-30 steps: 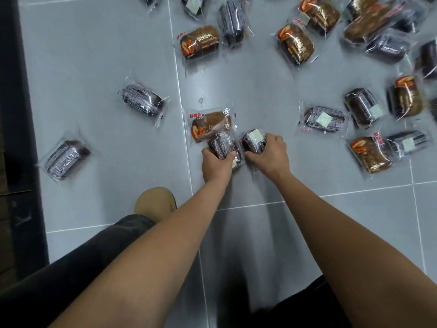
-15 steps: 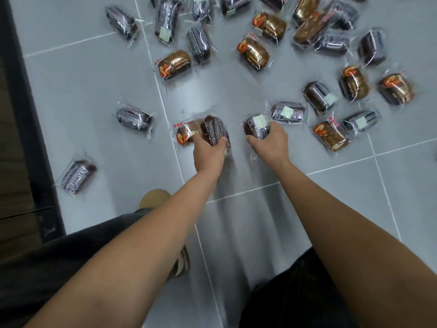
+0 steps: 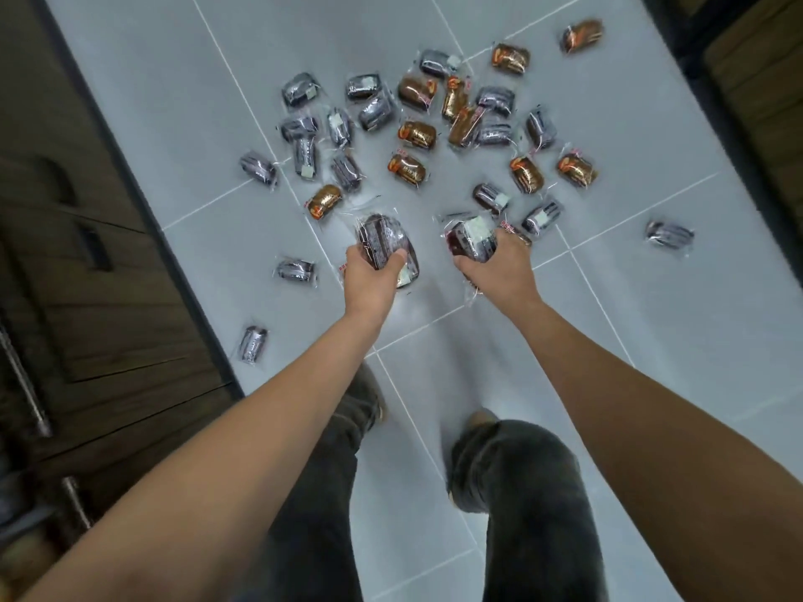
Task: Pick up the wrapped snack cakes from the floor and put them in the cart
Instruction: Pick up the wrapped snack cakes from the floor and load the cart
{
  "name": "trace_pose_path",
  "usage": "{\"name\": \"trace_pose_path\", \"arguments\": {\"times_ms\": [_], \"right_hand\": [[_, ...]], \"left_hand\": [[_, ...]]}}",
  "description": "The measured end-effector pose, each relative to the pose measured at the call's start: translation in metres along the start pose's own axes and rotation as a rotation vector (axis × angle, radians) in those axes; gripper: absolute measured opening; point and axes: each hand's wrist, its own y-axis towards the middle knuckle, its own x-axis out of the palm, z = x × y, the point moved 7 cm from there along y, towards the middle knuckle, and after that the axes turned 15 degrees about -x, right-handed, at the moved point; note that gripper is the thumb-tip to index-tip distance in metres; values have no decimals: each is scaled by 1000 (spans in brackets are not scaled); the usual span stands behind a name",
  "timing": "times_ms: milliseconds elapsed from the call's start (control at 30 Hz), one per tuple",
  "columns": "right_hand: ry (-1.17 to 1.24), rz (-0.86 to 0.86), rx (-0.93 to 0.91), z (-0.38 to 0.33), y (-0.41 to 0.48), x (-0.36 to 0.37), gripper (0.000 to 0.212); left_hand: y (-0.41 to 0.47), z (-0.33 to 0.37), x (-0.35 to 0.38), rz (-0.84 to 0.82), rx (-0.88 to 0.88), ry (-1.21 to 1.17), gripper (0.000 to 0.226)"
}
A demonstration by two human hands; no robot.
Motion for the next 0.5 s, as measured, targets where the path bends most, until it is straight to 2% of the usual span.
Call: {"name": "trace_pose_path", "arguments": {"times_ms": [67, 133, 300, 400, 500], "right_hand": [[11, 23, 20, -26, -20, -43, 58], [35, 65, 66, -45, -40, -87, 56], [114, 225, 188, -68, -96, -184, 42], [159, 364, 269, -67, -131, -231, 46], [223, 540, 348, -65, -173, -270, 34]], "left_hand": [[-45, 30, 1, -37, 14, 50, 41], [-89, 56, 12, -145, 8, 120, 42], [-180, 116, 39, -344, 90, 306, 44], [-221, 148, 61, -416, 172, 391, 49], [-268, 168, 87, -476, 265, 511, 54]]}}
